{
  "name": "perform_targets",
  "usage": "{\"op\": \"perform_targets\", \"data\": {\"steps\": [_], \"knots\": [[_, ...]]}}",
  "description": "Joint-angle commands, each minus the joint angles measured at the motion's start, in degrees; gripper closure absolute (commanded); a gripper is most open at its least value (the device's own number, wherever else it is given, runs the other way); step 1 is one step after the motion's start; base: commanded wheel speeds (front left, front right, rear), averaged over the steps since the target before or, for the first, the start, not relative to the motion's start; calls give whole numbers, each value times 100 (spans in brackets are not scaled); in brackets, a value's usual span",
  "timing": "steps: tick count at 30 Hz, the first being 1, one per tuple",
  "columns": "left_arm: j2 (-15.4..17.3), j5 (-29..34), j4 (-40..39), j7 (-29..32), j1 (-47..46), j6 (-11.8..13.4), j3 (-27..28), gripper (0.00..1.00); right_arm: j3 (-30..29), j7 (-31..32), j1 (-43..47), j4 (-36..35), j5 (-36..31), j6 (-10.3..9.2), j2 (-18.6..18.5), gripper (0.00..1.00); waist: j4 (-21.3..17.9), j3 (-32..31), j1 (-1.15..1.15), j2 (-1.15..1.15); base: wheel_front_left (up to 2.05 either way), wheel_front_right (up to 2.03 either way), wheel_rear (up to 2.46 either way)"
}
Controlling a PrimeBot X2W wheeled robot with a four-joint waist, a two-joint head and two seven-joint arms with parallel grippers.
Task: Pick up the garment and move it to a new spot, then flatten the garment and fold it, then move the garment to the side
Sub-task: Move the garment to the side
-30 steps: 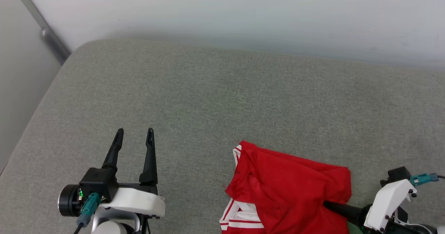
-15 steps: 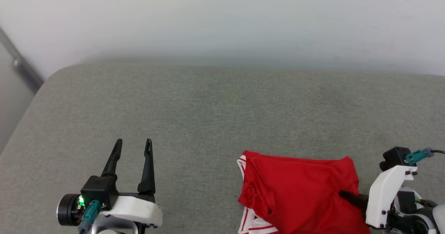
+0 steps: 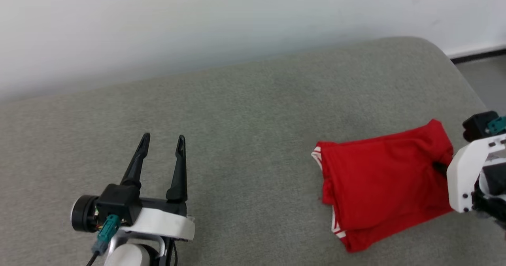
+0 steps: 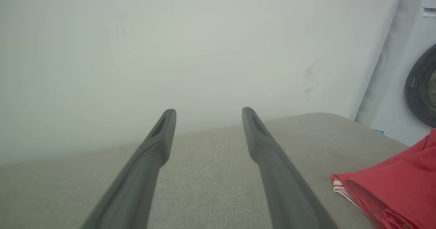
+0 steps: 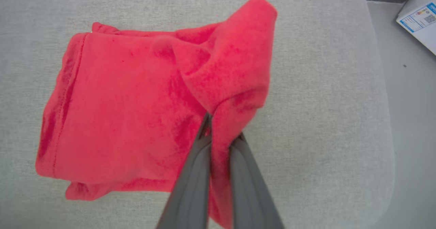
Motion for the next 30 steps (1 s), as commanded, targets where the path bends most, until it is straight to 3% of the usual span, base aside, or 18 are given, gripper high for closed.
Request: {"op": "perform_targets", "data": {"steps": [1, 8, 17, 21, 23, 24, 30], "knots": [[44, 65, -42, -3, -160, -17, -15, 0, 7, -132, -256, 97, -30, -3, -51, 100, -550, 598, 0, 0, 0, 0, 0], [234, 332, -414, 284, -860, -125, -130, 0, -145, -1187, -1179, 979, -212, -3, -214, 100, -942, 1572, 0, 0, 0, 0, 0], [424, 695, -918, 729, -1663, -225, -303, 0, -898, -2613, -2262, 2352, -769, -3, -454, 100, -874, 2550, 0, 0, 0, 0, 0], [460, 759, -1009, 808, -1801, -231, -335, 0, -1124, -3049, -2502, 2952, -979, -3, -225, 100, -814, 2753, 0, 0, 0, 0, 0], [464, 776, -1037, 855, -1856, -221, -363, 0, -1213, -3307, -2642, 3387, -1069, -3, -89, 51, -754, 2838, 0, 0, 0, 0, 0], [471, 781, -1038, 864, -1864, -218, -367, 0, -1233, -3389, -2663, 3519, -1116, -3, -41, 0, -737, 2856, 0, 0, 0, 0, 0], [503, 754, -983, 859, -1767, -180, -359, 0, -1408, -3897, -2846, 4169, -1402, -3, -9, 0, -704, 2771, 0, 0, 0, 0, 0]]}}
